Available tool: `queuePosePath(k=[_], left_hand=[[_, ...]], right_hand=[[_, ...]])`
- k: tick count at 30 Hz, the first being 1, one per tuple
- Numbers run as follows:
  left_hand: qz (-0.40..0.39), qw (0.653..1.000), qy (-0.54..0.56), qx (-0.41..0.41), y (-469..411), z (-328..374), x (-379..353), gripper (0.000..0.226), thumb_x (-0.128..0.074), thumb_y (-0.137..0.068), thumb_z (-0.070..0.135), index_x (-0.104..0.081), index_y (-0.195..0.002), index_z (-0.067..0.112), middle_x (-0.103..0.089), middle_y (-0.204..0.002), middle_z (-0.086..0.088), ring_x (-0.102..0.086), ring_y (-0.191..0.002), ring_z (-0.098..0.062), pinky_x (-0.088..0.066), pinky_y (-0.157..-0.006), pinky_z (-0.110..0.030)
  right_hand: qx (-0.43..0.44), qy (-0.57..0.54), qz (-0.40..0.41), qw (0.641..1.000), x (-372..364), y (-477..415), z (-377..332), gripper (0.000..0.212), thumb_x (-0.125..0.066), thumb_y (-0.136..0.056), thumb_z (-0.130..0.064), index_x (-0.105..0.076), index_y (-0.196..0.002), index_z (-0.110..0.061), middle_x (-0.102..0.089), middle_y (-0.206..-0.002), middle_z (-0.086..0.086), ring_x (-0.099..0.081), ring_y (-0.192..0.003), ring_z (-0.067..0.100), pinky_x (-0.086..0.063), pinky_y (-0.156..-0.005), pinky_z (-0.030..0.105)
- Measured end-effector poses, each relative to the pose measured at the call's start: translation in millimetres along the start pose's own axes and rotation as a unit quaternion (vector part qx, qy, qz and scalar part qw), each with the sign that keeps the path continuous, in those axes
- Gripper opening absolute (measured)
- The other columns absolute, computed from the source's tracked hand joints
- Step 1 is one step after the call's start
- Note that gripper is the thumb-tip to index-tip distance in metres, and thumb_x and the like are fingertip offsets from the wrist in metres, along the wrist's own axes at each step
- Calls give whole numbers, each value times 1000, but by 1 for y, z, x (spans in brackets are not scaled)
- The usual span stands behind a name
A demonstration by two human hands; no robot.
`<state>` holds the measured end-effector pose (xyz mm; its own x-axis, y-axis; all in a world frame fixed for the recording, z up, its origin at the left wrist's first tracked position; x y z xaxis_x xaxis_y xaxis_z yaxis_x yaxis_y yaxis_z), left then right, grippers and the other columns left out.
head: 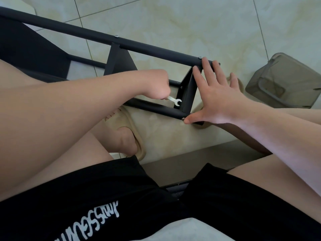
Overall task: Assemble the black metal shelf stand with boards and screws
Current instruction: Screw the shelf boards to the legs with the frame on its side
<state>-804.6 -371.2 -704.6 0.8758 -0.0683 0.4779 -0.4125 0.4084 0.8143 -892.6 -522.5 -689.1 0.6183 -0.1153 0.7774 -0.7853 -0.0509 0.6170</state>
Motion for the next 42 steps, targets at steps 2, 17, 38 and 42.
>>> queuePosePath(k=[2, 17, 38, 42], left_hand=[[28, 998, -47, 11, 5, -3, 17, 18, -54, -90, 13, -69, -90, 3, -60, -80, -13, -46, -68, -25, -36, -62, -34], [236, 971, -12, 31, -16, -12, 76, 8, -42, -93, 8, -43, -99, 13, -58, -95, -10, -54, -88, -32, -33, -76, -36], [489, 870, 57, -15, -32, -59, 129, 16, -37, -102, 10, -37, -100, 26, -54, -72, 10, -47, -69, -6, -30, -88, -33], [484, 872, 72, 1, -59, -63, 143, 11, -38, -103, 13, -41, -100, 22, -52, -71, 9, -47, -68, -11, -26, -83, -32]], right_hand=[[-1, -23, -9, 1000, 15, -1, 4, 130, -66, -66, -82, 1, -161, -24, 15, -168, -2, 10, -155, 24, -6, -122, 58], [-110, -119, -43, 986, 61, -51, 23, 57, -82, -80, -46, -67, -115, -4, -68, -105, 13, -63, -98, 32, -50, -81, 35], [-71, -70, 172, 980, 125, -117, 2, 47, -80, -79, -45, -40, -95, -25, -47, -96, -7, -52, -92, 21, -38, -68, 34], [-63, -47, 188, 979, 121, -145, 7, 47, -77, -84, -46, -38, -97, -23, -52, -103, -4, -56, -101, 23, -37, -67, 34]])
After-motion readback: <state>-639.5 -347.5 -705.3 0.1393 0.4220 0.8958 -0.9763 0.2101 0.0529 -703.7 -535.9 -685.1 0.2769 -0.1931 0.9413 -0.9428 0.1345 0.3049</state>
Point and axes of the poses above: each hand's wrist, its own y-axis away from the middle knuckle, its own x-axis out of the back of the hand, z = x × y, the point moved 4 cm from there along -y, towards the middle knuckle
